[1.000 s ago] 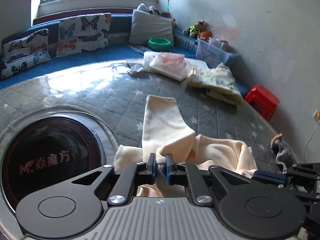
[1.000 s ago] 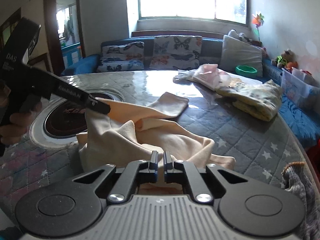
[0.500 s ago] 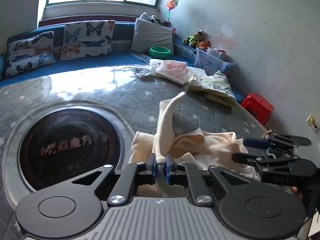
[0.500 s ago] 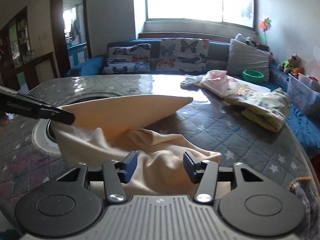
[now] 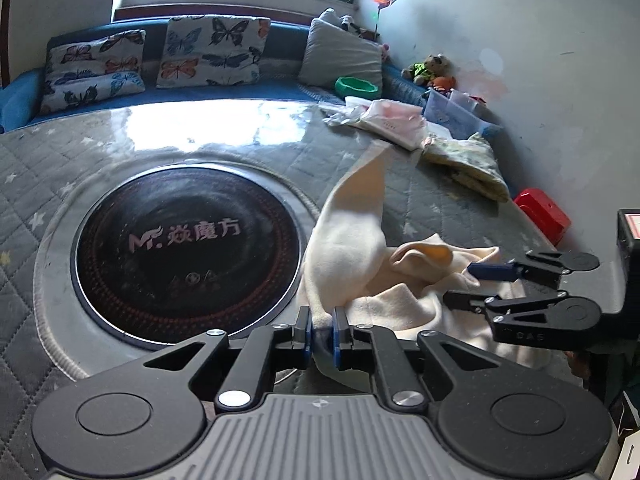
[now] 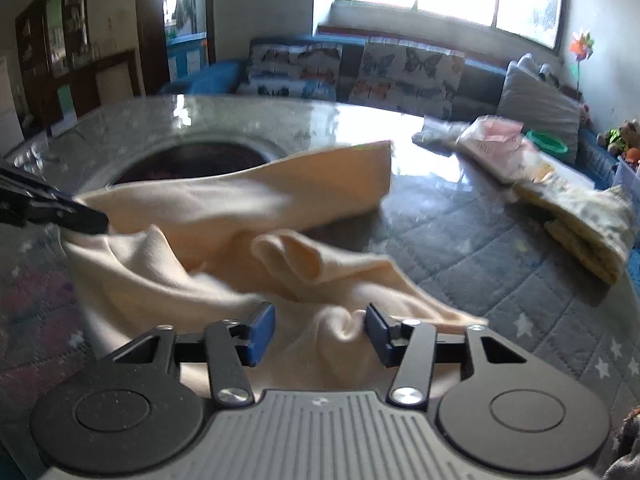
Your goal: Fold clothes
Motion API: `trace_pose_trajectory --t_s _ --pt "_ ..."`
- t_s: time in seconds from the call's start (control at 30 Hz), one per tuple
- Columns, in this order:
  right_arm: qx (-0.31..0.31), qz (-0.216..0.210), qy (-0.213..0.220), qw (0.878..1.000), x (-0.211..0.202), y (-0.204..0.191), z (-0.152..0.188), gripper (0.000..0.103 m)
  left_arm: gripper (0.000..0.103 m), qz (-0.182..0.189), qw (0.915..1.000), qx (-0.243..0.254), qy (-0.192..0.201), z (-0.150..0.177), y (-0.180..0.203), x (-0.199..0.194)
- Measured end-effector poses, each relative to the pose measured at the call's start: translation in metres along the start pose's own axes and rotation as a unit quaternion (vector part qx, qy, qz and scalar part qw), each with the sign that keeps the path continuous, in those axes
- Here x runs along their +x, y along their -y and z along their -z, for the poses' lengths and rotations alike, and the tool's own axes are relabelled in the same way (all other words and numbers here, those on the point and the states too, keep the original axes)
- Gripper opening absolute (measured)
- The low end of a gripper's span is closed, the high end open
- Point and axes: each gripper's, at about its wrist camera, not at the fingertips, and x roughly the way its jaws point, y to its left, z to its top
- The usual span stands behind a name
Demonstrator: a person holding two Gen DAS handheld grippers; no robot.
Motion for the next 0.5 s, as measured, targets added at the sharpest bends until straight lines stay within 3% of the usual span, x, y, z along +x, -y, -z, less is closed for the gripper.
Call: trace_pose_trajectory --t_s 0.23,0.27,0.33,0.5 --pt "-0.008 0.015 0.001 1.000 -0.004 0.000 0.003 0.009 0.022 -0.011 0.9999 0.004 -0.010 -0.001 -0.005 0.009" --pt "-0.010 0.016 0.005 1.000 -0.008 0.000 0.004 0.007 0.023 -0.013 0.9999 0.003 -0.011 -0.001 -0.006 0.010" --pt "-0.017 0.020 0.015 1.000 -0.015 0.000 0.003 0.007 0.039 -0.012 0.9998 -0.003 -0.013 -0.001 -0.010 0.013" --pt "-0.023 0.010 0.045 0.999 -0.045 -0.005 -0.002 0.006 0.045 -0.017 0.9995 -0.017 -0.022 -0.003 -0.017 0.022"
